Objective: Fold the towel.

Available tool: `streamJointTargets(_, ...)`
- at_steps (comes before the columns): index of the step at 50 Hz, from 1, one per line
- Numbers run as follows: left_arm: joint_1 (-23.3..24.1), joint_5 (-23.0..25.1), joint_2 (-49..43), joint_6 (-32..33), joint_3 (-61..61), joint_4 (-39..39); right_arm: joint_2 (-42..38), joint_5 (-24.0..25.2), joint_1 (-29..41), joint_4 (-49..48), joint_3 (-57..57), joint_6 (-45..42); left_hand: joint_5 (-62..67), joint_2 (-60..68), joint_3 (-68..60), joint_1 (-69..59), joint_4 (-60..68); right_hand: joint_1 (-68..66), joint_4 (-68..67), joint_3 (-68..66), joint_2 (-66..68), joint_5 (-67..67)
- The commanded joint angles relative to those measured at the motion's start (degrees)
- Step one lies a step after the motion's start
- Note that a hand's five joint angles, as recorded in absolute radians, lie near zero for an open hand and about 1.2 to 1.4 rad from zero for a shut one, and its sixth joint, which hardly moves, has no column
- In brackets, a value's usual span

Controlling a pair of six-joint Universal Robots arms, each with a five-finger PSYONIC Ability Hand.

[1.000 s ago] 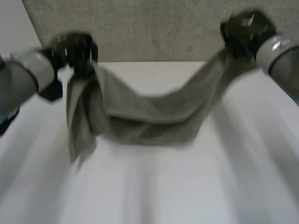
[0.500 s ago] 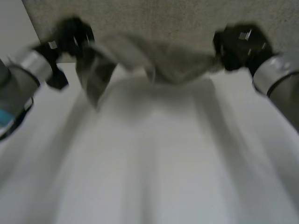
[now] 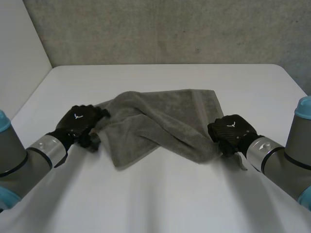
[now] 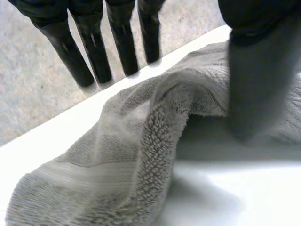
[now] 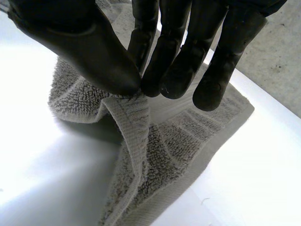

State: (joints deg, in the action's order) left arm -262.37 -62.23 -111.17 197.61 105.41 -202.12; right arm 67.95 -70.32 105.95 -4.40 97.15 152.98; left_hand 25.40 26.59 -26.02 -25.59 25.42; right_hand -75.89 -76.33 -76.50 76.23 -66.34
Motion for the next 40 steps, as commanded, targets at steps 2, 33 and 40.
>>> streamJointTargets(2,1.59,-0.17,8.51,8.76,7.61,-1.09,-0.01,0.36,0.13,-2.1,1.38,0.3,-23.51,-14.69,14.12,13.69,-13.52,-4.11,-3.67,-3.5,3.77,-3.66)
streamJointTargets(33,19.88,-19.5,-5.45,11.49,6.57,-11.55,-1.07,0.18,-0.48,-4.91,3.4,0.3,-11.24,-2.43,1.85,1.43,-1.26,-4.11,-3.67,-3.5,3.77,-3.66)
streamJointTargets(40,19.88,-19.77,-7.13,11.49,4.11,-11.81,-1.16,0.18,-0.48,-4.91,3.4,0.21,-7.04,1.78,-2.35,-2.78,2.95,-4.11,-3.67,-3.5,3.77,-3.66)
